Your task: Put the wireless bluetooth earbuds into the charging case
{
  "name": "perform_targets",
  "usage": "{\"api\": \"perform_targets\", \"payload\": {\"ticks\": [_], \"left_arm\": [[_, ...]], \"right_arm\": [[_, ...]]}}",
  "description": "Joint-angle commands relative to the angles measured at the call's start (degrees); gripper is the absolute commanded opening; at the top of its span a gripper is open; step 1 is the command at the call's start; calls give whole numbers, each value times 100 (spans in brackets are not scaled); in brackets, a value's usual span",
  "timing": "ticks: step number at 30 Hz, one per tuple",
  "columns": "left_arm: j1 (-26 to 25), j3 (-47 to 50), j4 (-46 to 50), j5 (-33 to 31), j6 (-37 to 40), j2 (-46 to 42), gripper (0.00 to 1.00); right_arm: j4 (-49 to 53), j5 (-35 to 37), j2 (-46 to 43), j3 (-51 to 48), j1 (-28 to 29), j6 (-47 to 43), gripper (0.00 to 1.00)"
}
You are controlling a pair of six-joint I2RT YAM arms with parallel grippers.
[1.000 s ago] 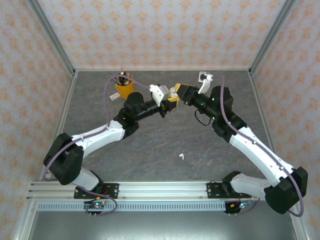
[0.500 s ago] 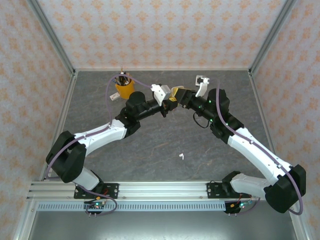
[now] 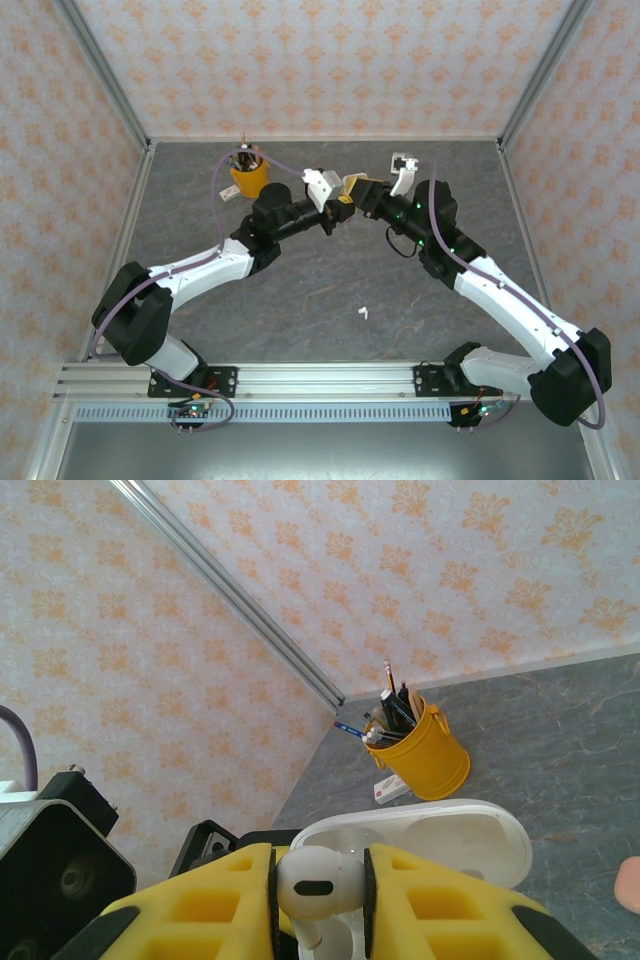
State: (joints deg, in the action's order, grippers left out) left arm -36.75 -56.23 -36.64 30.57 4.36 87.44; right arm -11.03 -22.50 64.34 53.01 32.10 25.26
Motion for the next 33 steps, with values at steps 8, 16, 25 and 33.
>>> {"api": "perform_targets", "payload": {"ticks": [8, 16, 25, 33], "left_arm": [[-34, -192, -419, -66, -85, -260, 0], [-34, -201, -405, -67, -84, -314, 0], [-34, -194, -439, -42, -110, -385, 0], [-38, -142, -501, -94, -137, -464, 0]], "right_arm": [[17, 20, -209, -283, 31, -239, 26], [44, -134, -111, -283, 68, -307, 26], [69, -30, 146, -363, 253, -565, 26], [-66, 80, 159, -614, 280, -538, 26]]}}
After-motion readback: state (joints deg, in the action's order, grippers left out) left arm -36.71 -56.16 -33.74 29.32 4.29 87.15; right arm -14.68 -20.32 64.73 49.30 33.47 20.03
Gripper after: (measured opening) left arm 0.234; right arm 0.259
